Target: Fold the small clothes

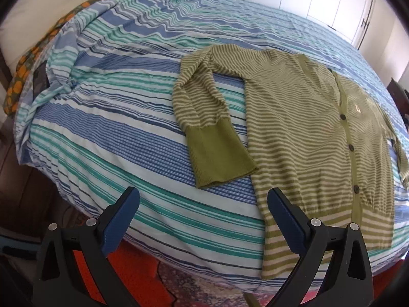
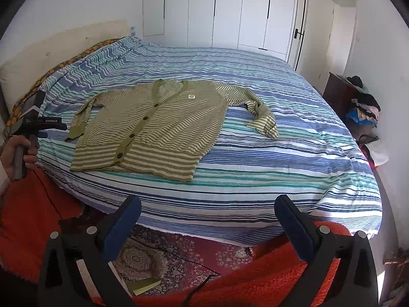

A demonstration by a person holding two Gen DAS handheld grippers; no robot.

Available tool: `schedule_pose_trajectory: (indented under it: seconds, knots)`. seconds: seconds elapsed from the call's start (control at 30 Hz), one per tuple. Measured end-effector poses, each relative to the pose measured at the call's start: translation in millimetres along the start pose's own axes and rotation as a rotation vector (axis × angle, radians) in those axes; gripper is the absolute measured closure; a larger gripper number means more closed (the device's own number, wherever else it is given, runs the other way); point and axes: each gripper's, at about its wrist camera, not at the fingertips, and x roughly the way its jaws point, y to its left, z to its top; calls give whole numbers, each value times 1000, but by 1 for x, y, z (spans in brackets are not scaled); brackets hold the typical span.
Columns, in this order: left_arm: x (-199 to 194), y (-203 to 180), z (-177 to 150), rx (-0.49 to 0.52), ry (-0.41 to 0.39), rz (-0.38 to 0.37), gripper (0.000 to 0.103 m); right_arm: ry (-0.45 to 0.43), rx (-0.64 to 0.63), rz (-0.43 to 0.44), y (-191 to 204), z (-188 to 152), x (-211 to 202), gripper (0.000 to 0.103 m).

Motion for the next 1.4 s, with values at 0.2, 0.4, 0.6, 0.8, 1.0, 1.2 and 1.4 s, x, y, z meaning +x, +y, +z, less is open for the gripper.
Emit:
schedule_pose_trajectory:
  seconds: [0.2,0.4,0.6,0.8,1.0,1.2,1.4]
  knots:
    - [43,26,10,-110,104,-114,3,28,6,2,-4,-1,7,0]
    - [88,33,24,-182,179,-166,42,46,-26,8,5,2,14,0]
    - [63,78,55,-240,124,-142,102,47,-52,-6,11,2,12,0]
    - [24,150,130,-78,11,219,102,68,-64,-9,14,4,19,0]
    - [34,200,105,-71,90,327,102,75,-82,-12,23,7,22,0]
    - [63,193,79,-7,119,375,102,113,-116,-4,29,10,32,0]
    - [55,198,151,12,22,470,102,138,-160,-8,41,11,39,0]
